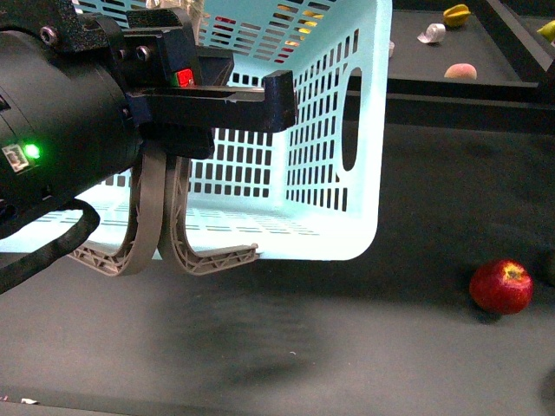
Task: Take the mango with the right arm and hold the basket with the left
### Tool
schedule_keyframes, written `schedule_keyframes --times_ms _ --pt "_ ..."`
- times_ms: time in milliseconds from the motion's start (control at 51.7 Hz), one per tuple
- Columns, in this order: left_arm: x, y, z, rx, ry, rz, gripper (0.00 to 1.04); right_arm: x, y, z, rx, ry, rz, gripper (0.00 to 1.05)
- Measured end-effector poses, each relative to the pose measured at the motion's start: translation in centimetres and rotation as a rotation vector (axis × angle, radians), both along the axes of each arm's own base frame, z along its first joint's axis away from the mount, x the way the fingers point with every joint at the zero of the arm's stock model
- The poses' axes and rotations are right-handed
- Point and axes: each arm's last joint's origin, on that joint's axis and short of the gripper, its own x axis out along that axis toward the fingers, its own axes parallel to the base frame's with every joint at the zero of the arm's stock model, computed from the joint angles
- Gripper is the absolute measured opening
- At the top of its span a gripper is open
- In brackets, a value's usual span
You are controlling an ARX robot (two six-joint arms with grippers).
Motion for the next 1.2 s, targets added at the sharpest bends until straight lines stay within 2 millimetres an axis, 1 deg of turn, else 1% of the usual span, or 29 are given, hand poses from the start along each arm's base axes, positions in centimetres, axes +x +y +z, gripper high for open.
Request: schedule_keyframes --times_ms 387,484,542,600,716,774,851,909,948,1103,1141,1199 --pt "0.0 0.0 0.0 0.0 0.0 0.0 0.07 0.0 0.0 0.0 0.0 0.0 0.0 0.96" --pt "0.0 0.0 0.0 0.0 0.0 0.0 0.07 0.2 -0.2 -0.2 0.008 0.039 -0.096 0.96" --pt "0.0 0.0 0.0 -0.002 0.0 0.0 0.07 0.7 -0.6 -0.3 0.007 0.066 -0.134 0.96" --pt "0.0 0.0 0.0 -0.001 0.0 0.0 0.07 1.3 -1.0 0.2 0.0 0.07 -0.132 0.96" --pt "0.0 0.0 0.0 -0.001 0.0 0.0 0.07 3.3 -2.8 1.4 -0.058 0.079 -0.124 0.96" --pt "0.0 0.0 0.0 -0.002 -0.001 0.0 0.07 4.0 -3.4 1.5 -0.085 0.093 -0.117 0.96" --pt "0.0 0.0 0.0 -0.002 -0.001 0.0 0.07 5.5 -4.6 1.4 -0.12 0.148 -0.105 0.96" --pt "0.0 0.0 0.0 -0.002 -0.001 0.0 0.07 6.6 -5.6 1.0 -0.139 0.209 -0.099 0.96" --pt "0.0 0.0 0.0 -0.002 -0.001 0.0 0.07 7.5 -6.3 0.3 -0.16 0.257 -0.09 0.96" --pt "0.0 0.0 0.0 -0.002 -0.001 0.0 0.07 9.7 -8.6 -2.4 -0.248 0.411 -0.043 0.96" --pt "0.0 0.0 0.0 -0.002 -0.001 0.0 0.07 10.5 -9.4 -3.7 -0.283 0.481 -0.003 0.96" --pt "0.0 0.0 0.0 -0.002 -0.001 0.0 0.07 11.0 -10.2 -5.3 -0.323 0.554 0.054 0.96"
